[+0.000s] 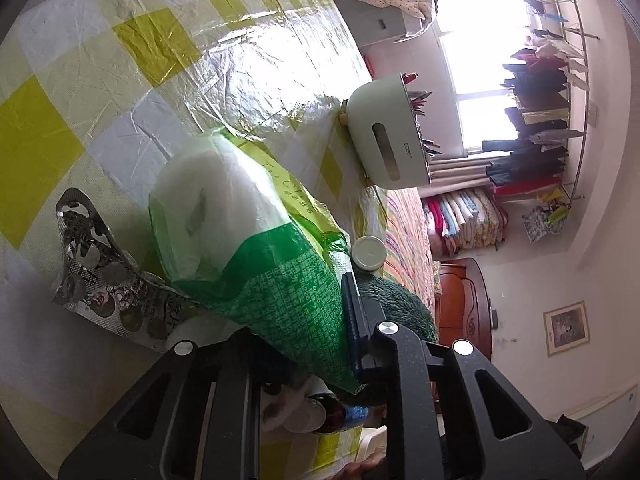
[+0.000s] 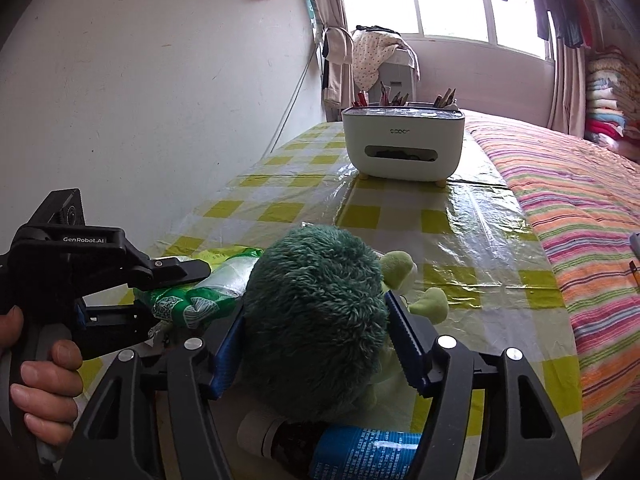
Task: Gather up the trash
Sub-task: 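Carry the plastic bag and green plush toy with both tools over the cream bin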
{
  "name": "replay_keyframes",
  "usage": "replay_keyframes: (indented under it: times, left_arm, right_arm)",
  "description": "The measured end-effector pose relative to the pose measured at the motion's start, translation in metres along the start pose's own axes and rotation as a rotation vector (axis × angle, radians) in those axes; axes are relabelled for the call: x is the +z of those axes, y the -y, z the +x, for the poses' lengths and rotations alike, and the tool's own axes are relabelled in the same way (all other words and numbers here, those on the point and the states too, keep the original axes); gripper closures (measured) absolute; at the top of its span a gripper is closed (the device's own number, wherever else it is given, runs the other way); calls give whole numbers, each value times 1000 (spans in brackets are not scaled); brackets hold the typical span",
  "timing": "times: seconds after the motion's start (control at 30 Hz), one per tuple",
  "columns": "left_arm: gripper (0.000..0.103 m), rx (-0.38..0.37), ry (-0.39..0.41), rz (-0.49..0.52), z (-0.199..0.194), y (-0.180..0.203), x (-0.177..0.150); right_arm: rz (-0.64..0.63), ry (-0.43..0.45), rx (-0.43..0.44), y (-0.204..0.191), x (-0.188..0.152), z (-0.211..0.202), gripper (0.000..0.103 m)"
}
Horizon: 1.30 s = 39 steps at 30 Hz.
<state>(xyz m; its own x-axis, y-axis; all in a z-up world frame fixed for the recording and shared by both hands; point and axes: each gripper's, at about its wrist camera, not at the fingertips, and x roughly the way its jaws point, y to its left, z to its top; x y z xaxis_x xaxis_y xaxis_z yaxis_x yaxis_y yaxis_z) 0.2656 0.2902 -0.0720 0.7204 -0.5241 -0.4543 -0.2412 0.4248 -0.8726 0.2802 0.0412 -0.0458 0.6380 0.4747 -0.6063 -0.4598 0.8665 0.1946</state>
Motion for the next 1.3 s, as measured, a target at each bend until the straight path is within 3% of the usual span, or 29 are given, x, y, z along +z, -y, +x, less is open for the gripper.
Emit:
replay_keyframes:
  times: [0.2, 0.5, 0.93, 1.3]
  left_arm:
    - [92, 3, 32, 144, -14, 28, -22]
    - [92, -16, 9, 233, -26, 46, -64]
    - [92, 7, 53, 416, -43, 75, -118]
    - [92, -33, -26, 489, -43, 71, -171]
  right_arm:
    - [73, 79, 10, 13, 2, -32, 41]
    - [201, 167, 27, 39, -8, -80, 40]
    - [427, 215, 12, 93, -53, -130, 40]
    - [511, 273, -21, 107, -83, -166, 40]
